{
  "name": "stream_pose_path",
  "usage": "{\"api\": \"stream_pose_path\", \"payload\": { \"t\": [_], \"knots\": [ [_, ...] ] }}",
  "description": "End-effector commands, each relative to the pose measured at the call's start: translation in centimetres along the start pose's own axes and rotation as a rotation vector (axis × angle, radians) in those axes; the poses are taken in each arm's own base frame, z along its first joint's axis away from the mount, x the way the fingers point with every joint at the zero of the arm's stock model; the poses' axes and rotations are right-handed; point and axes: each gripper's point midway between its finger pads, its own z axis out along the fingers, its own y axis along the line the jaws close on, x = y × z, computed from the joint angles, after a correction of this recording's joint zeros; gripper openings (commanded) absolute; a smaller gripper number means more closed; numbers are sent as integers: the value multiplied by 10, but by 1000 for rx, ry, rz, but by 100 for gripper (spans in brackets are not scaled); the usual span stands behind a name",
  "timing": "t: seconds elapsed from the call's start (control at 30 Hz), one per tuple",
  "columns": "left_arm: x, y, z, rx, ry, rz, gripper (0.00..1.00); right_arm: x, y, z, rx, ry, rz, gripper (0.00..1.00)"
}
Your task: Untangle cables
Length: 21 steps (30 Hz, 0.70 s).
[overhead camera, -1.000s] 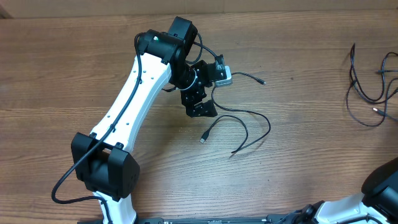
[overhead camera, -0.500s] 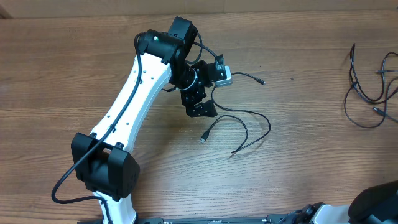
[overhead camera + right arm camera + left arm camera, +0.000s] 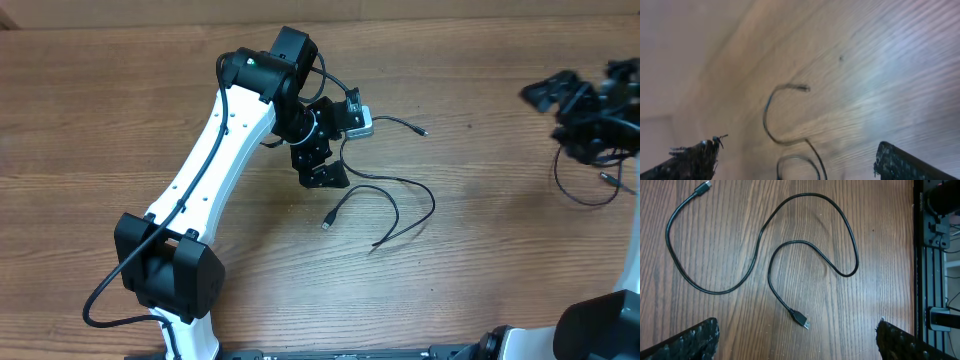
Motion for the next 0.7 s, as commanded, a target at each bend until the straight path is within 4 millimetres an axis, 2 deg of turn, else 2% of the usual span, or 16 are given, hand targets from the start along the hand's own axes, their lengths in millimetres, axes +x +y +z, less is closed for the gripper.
{"api": "stream_pose_path", "payload": {
  "t": [0.0,0.17,0.2,0.37,0.47,0.53,0.67],
  "knots": [
    [1,-1,5,13,6,2,100,22,4,7,45,65,-31,100],
    [1,-1,5,13,6,2,100,70,-9,40,76,222,-18,100],
    [1,-1,5,13,5,2,100,89,-13,53,76,278,-15,100],
    [1,-1,5,13,6,2,100,152,-8,92,-26,442,-26,100],
    [1,-1,5,13,6,2,100,186,-16,103,-2,522,0,100],
    [1,-1,5,13,6,2,100,199,-21,107,12,552,7,100],
    [1,-1,5,13,6,2,100,219,-24,114,19,589,-16,88]
  ]
}}
